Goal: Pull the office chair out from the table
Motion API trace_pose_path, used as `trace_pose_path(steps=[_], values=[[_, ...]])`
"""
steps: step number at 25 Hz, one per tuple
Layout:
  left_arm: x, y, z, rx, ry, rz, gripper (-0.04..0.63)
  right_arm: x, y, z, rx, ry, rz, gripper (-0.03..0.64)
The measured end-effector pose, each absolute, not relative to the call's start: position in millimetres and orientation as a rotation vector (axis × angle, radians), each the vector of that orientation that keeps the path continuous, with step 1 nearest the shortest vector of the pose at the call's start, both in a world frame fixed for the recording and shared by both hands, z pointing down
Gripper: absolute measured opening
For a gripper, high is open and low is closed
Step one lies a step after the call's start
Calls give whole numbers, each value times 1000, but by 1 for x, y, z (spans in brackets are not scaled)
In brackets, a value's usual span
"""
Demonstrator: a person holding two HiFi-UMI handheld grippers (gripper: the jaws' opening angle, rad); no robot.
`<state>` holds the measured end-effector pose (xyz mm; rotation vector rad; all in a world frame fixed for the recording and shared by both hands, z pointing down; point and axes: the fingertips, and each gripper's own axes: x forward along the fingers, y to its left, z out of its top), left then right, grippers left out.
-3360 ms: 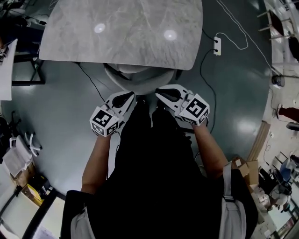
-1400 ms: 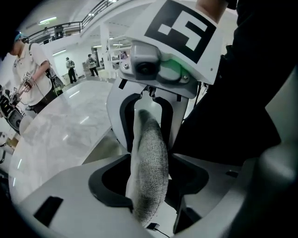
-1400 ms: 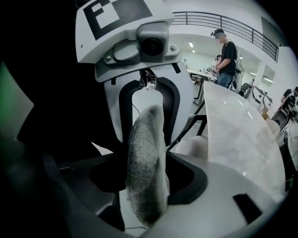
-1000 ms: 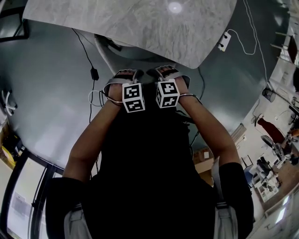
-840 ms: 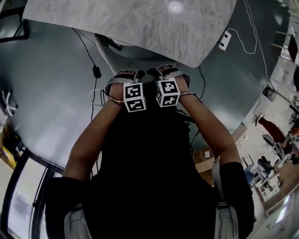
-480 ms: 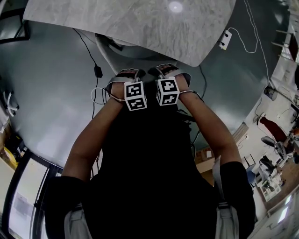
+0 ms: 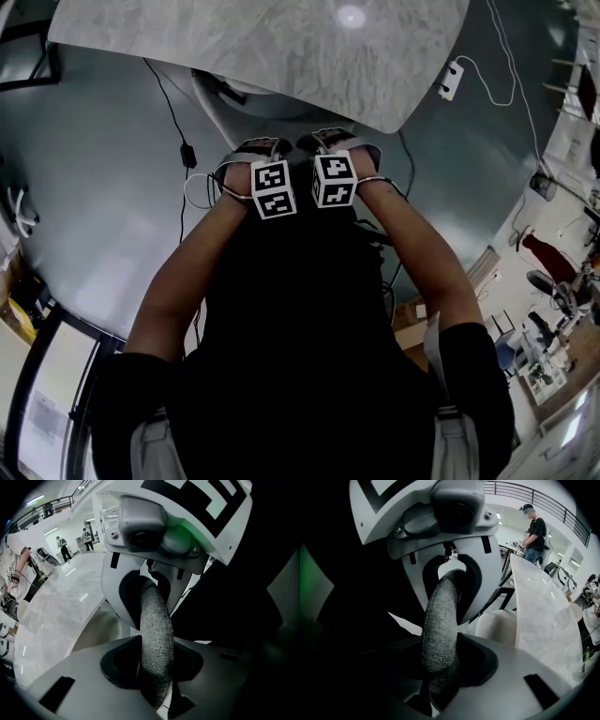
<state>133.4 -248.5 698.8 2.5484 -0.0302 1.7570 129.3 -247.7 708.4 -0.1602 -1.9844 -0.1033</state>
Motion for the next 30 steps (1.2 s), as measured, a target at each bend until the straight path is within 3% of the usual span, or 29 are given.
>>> trace_pose_path(steps=[30], values=[[86,-204,695,2577,266,1751,112,81,-205,710,-1,-1991,30,100]])
